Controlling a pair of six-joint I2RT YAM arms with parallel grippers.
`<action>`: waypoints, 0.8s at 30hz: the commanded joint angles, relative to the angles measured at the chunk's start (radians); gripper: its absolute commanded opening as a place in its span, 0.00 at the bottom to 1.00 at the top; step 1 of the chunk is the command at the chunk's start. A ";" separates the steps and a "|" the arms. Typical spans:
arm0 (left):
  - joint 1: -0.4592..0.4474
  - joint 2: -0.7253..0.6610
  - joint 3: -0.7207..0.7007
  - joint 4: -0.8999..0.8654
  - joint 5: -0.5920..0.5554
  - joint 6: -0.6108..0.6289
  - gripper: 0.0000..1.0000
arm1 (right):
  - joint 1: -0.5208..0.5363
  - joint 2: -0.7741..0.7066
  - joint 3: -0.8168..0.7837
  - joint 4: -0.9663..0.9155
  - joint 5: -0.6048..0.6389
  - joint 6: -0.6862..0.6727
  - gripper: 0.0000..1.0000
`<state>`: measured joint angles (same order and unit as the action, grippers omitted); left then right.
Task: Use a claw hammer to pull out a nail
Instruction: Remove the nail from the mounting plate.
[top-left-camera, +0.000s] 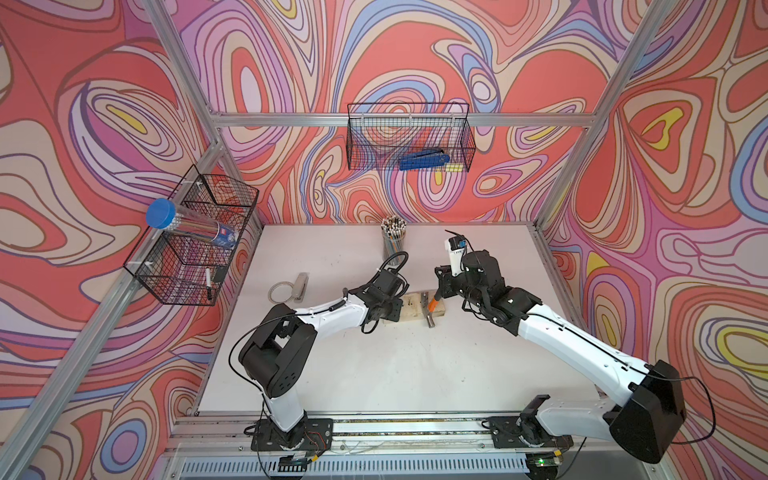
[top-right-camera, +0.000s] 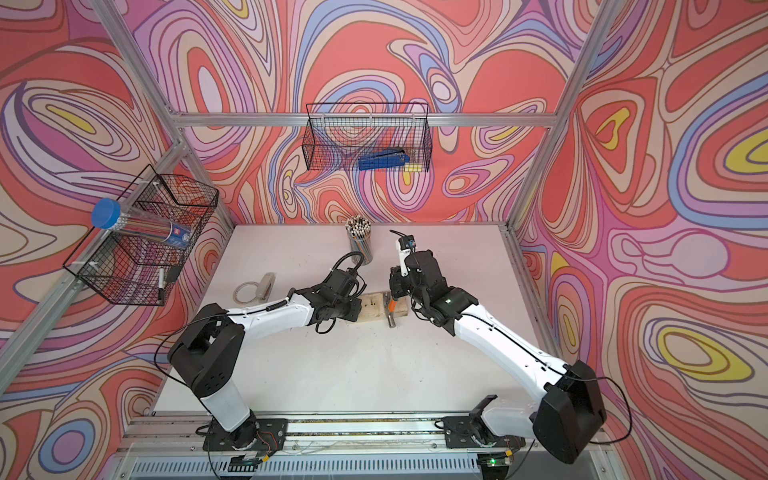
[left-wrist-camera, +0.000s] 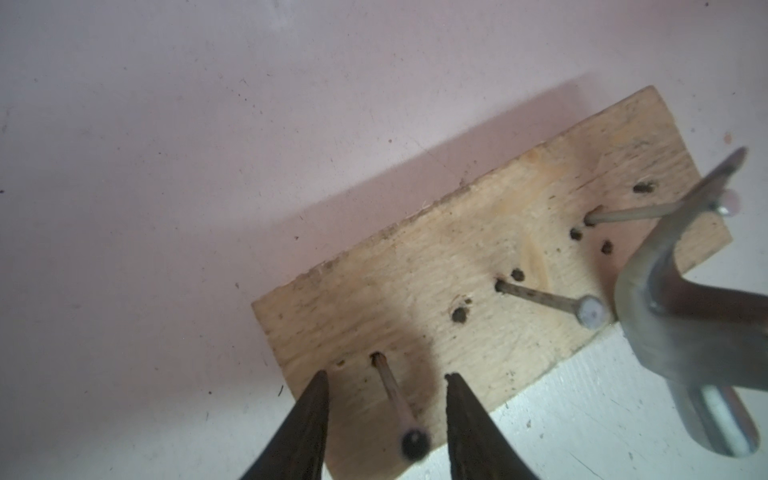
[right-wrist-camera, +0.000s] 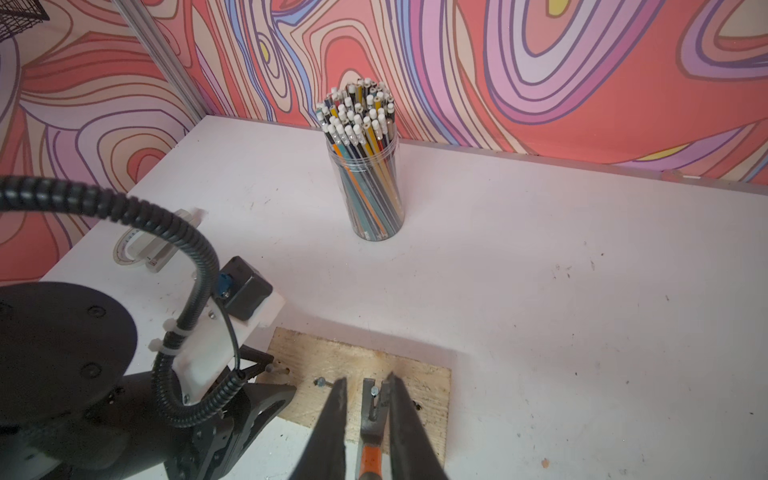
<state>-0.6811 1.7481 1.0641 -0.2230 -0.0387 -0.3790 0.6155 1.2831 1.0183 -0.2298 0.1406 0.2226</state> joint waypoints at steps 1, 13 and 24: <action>-0.009 0.082 -0.072 -0.127 0.037 -0.029 0.46 | 0.025 0.048 -0.099 -0.105 -0.011 0.016 0.00; -0.010 0.085 -0.075 -0.127 0.038 -0.032 0.46 | 0.064 0.001 -0.190 -0.038 0.031 0.021 0.00; -0.011 0.085 -0.080 -0.127 0.036 -0.033 0.46 | 0.092 -0.031 -0.249 -0.001 0.063 0.015 0.00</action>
<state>-0.6819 1.7470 1.0580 -0.2131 -0.0429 -0.3904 0.6807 1.1946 0.8593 -0.0441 0.2508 0.2222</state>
